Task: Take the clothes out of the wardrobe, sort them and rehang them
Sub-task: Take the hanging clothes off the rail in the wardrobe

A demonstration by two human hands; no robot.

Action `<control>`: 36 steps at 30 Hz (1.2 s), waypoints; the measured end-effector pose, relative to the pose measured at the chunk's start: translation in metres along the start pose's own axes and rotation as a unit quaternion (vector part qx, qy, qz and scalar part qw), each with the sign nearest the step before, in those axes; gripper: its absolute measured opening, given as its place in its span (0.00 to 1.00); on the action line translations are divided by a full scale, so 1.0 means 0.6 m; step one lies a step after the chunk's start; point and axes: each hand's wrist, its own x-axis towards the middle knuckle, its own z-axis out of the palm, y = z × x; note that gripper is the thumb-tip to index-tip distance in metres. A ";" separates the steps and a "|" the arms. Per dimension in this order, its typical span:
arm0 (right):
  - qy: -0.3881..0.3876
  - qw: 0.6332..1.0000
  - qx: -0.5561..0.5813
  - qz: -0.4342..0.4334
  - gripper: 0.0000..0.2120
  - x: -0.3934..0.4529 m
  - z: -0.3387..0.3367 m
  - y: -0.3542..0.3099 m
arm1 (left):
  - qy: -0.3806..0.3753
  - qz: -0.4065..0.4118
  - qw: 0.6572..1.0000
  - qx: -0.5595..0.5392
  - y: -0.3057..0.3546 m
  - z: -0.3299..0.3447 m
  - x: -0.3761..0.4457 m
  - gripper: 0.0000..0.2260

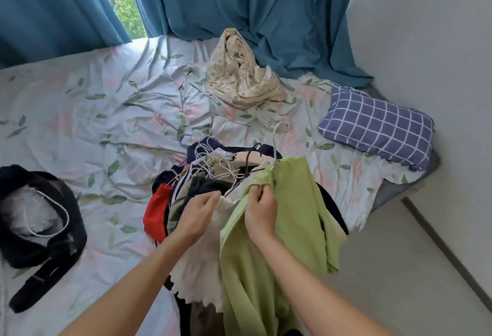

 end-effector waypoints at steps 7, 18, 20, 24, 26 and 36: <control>-0.099 0.995 -0.029 0.009 0.12 0.137 0.155 0.094 | 0.037 -0.049 0.995 0.076 -0.143 -0.059 0.141 0.16; -0.308 0.950 -0.045 0.021 0.07 0.228 0.270 0.155 | 0.049 -0.084 0.979 0.179 -0.221 -0.089 0.229 0.20; -0.359 0.929 -0.078 0.031 0.14 0.248 0.258 0.172 | 0.049 -0.097 0.952 0.288 -0.243 -0.075 0.218 0.22; -0.362 0.923 -0.108 -0.079 0.09 0.298 0.204 0.161 | 0.093 -0.088 0.901 0.414 -0.266 -0.033 0.195 0.22; -0.312 0.924 -0.158 -0.153 0.08 0.342 0.177 0.154 | 0.124 -0.055 0.875 0.466 -0.262 -0.013 0.194 0.20; -0.326 0.800 -0.474 -0.167 0.24 0.531 0.119 0.229 | 0.138 -0.061 0.915 0.374 -0.261 0.034 0.206 0.09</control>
